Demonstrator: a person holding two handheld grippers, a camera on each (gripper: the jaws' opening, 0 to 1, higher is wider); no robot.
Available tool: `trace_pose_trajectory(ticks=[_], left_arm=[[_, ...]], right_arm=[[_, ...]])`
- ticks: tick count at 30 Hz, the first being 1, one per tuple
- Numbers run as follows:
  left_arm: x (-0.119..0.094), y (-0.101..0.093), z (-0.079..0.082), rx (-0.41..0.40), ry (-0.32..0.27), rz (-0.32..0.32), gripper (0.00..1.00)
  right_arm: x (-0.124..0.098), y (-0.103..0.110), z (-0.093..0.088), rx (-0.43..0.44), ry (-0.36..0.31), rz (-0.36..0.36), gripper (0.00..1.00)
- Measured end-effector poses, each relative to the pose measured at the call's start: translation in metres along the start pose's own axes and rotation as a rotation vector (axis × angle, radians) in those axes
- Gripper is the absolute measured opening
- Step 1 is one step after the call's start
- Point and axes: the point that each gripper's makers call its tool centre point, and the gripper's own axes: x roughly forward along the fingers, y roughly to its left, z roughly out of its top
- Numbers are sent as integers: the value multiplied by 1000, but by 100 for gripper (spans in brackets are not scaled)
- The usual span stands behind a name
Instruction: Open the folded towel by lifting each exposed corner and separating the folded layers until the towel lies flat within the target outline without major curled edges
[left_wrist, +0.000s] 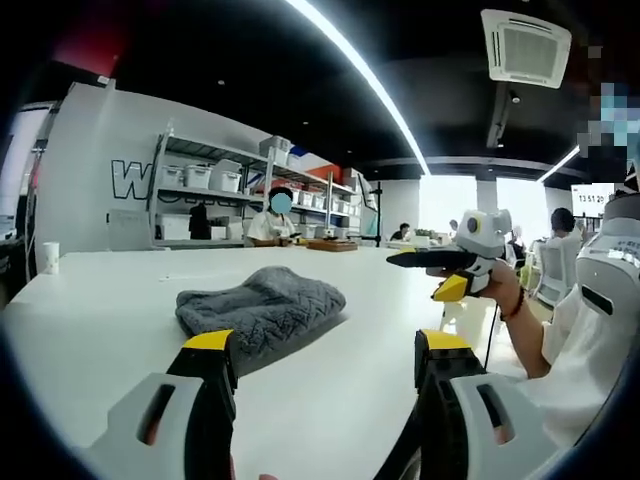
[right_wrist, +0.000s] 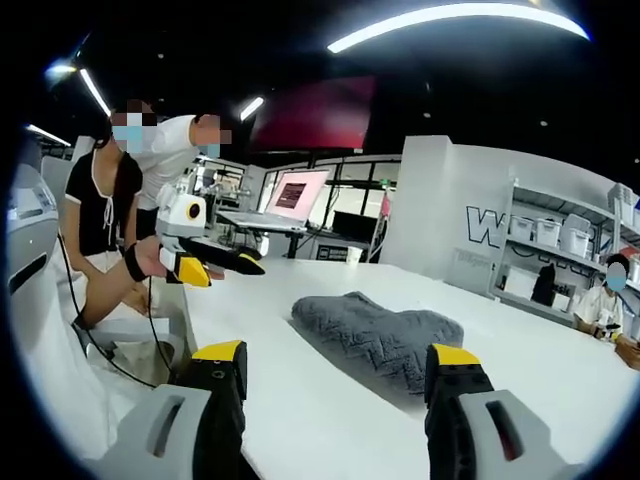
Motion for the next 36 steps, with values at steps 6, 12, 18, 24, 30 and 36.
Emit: trace_pose_trajectory(ticks=[6,12,18,24,30,36], left_arm=[[4,0,-1,3,12,-6,71],[5,4,2,1,8,-3,71],[5,9,3,4,10,6,71],[8,11,6,7,10,6,71],[12,12,8,5,10,3,71],[15,14,9,21,16,9,71]], right_arm=[[1,-2,2,10,-11,7,70],[4,-5,6,27,-23,19,69],[10,-8,6,25,-21,17,69],[14,-9,5,33,-16,17,68],[16,-14,3,53,-18,8,68],[20,-19,3,42,-8,-1,68]])
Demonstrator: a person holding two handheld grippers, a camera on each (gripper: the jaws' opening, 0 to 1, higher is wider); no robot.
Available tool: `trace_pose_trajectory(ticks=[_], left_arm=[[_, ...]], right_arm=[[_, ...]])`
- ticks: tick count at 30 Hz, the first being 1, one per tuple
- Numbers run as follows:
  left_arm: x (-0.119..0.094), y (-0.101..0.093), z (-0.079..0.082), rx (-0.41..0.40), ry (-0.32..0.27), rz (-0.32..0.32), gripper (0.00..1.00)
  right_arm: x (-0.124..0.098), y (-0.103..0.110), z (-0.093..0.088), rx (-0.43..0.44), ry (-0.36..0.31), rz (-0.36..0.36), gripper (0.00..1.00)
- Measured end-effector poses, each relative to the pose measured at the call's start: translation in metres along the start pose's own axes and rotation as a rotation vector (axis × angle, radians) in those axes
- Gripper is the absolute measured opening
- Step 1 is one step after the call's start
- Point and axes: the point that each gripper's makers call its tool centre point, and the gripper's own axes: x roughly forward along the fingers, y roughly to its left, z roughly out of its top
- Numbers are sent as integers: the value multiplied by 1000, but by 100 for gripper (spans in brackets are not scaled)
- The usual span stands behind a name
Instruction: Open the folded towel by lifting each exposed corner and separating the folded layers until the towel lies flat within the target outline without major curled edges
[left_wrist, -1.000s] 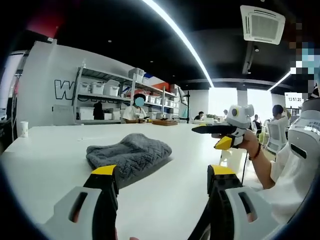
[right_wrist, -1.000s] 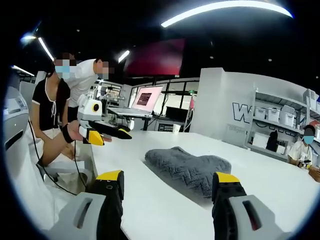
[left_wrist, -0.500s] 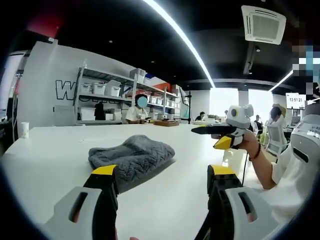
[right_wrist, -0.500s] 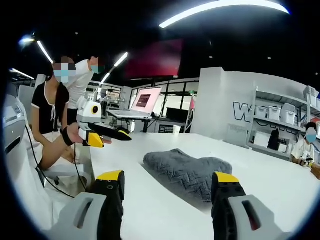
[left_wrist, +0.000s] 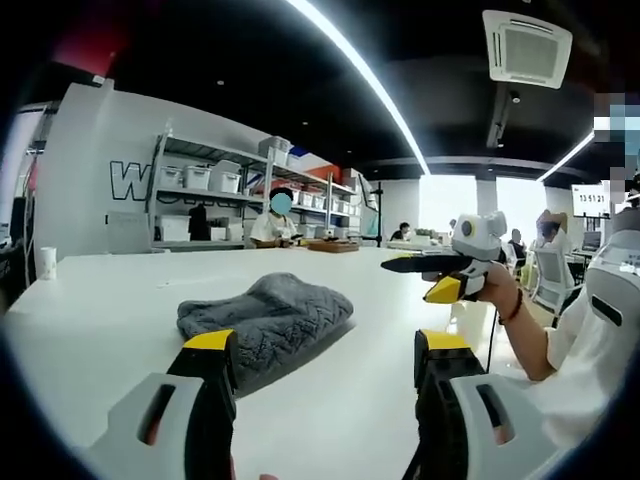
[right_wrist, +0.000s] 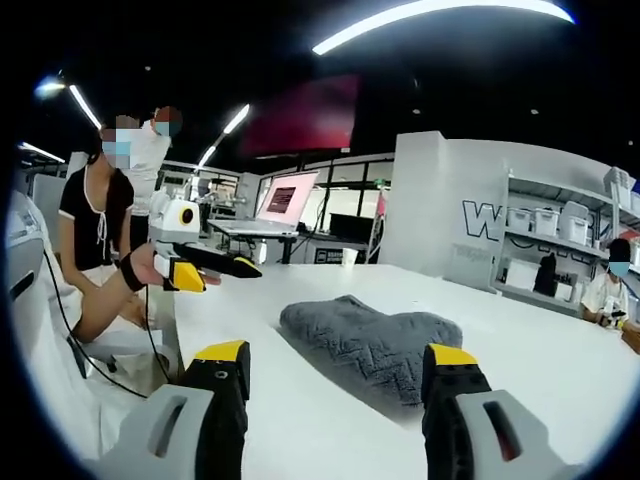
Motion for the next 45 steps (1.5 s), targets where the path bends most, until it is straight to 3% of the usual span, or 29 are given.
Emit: trace_pose_trajectory(ticks=[7,11,20,45], left_arm=[[1,5,0,8,11,18,71],[4,5,2,-47,-3,-4,71],[10,7,3,-74,-1,-19,72],[24,12,9,-81,-5,-36,73]], right_arm=[[7,-5,0,23,4,10,67],[10,-6,1,26,4,14,67],[12,-11,1,27,10,11,67],[16,-22,2,24,20,2,67]])
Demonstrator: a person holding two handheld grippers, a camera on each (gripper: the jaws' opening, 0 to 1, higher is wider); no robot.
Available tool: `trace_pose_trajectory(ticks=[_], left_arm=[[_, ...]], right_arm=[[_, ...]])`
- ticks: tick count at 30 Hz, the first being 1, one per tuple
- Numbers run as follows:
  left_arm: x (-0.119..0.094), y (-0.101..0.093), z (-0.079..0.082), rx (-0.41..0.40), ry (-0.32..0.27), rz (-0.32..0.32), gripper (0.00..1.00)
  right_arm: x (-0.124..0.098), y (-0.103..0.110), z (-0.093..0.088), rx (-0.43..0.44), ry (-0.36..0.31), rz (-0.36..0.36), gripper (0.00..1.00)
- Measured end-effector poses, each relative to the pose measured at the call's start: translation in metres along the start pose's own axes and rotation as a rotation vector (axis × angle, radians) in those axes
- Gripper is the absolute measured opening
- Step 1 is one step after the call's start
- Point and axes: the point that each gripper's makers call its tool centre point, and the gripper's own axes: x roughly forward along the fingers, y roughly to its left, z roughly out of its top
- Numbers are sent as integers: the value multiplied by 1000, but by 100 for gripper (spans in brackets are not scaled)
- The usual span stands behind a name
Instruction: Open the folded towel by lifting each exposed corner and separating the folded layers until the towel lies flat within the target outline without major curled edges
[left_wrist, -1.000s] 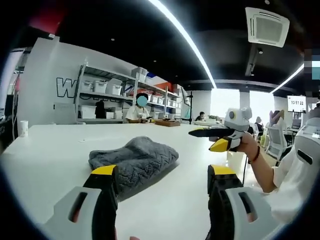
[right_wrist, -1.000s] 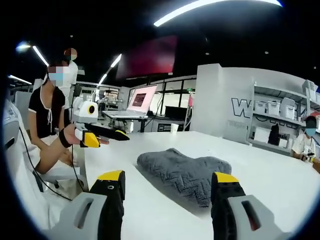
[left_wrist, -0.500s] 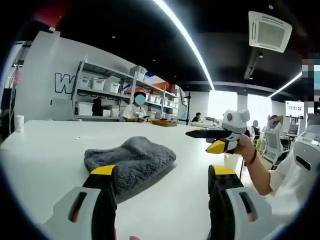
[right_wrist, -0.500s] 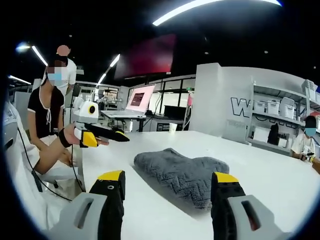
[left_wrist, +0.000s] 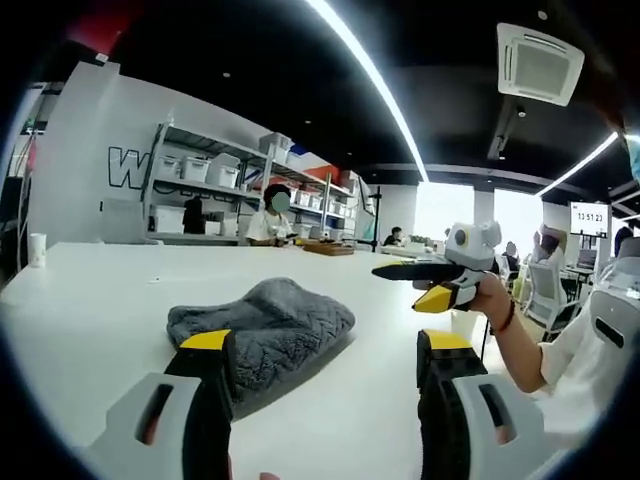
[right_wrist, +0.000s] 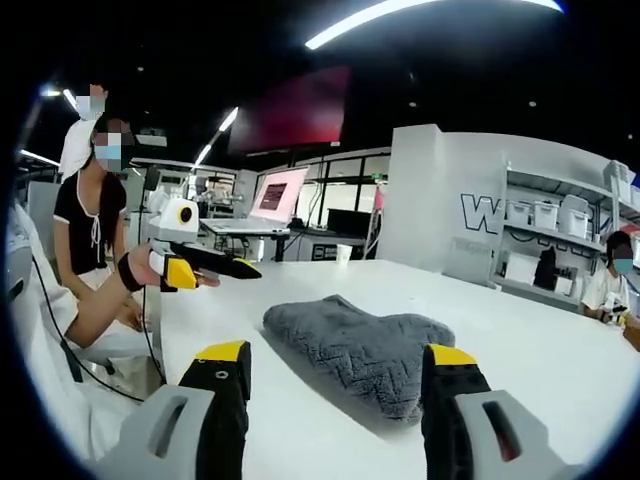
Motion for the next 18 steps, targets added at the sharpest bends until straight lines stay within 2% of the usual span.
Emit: trace_pose_trajectory(ticks=[18], left_arm=[[7,9,8,4,1,2,73]], right_arm=[[9,-7,1,-6,10,5,67]])
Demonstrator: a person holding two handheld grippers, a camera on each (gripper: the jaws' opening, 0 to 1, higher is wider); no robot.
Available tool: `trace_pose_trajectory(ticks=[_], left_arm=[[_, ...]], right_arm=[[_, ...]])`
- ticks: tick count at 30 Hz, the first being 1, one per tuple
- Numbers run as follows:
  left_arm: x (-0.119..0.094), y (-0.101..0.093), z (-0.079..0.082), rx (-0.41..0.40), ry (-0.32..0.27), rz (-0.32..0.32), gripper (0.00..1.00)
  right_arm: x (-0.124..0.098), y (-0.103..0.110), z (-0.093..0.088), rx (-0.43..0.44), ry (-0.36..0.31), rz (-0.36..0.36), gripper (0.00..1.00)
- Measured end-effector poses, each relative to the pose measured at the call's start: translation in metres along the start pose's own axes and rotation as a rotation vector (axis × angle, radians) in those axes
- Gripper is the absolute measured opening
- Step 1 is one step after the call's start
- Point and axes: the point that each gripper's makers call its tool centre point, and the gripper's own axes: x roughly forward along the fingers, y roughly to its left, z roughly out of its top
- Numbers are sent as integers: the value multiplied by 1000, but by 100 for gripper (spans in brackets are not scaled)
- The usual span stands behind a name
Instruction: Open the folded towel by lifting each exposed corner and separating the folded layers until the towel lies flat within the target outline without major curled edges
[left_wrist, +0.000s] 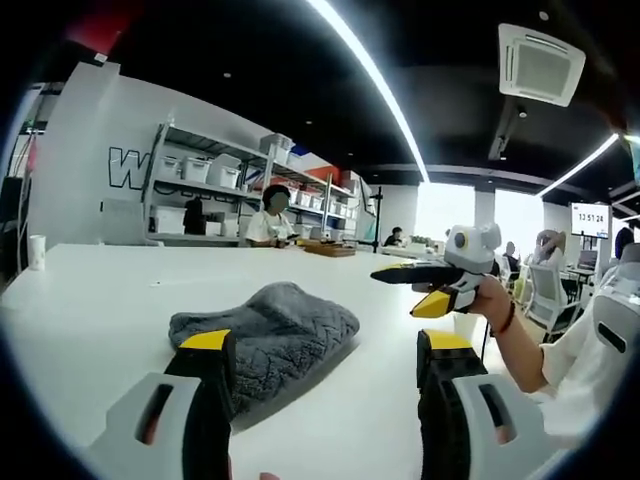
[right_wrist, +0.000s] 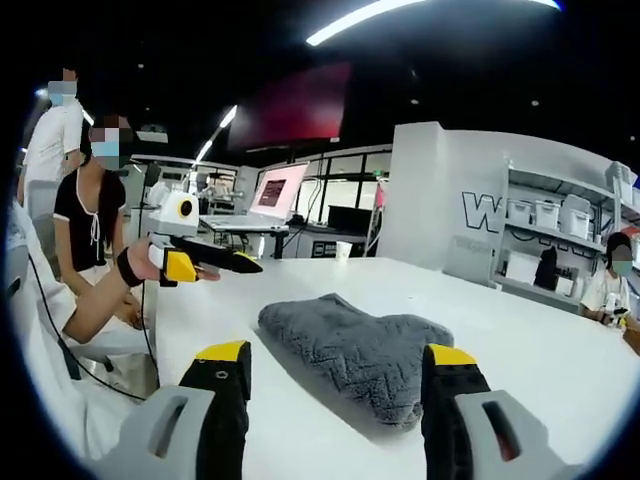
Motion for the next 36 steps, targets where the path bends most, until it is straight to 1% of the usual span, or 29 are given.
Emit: trace_pose_trajectory(ticks=[4,6,9,11,13,18,27,36], left_arm=[[3,3,0,-5,1,1,73],[5,4,-2,-8,9,5,73],[7,2,-4,-10,17,-1,73],[9,1,-3,-9,12,-1,73],[11,1,-5,-10,23,-2,73],[13,0,-6,-5,22,-8,73],[17,7,-4,-19,23,3,73],[22,11,-6,-25,29,8,73]], right_arm=[[1,-3,1,2,-2,0,66],[1,-4,0,3,1,-3,66],[2,-5,-2,-6,11,-8,66],[2,-5,-1,-1,7,-7,66],[2,-5,0,6,3,-2,65],[4,-6,-1,8,10,1,64],[8,-11,-5,24,19,-1,63],[11,-16,-4,26,23,-7,62]])
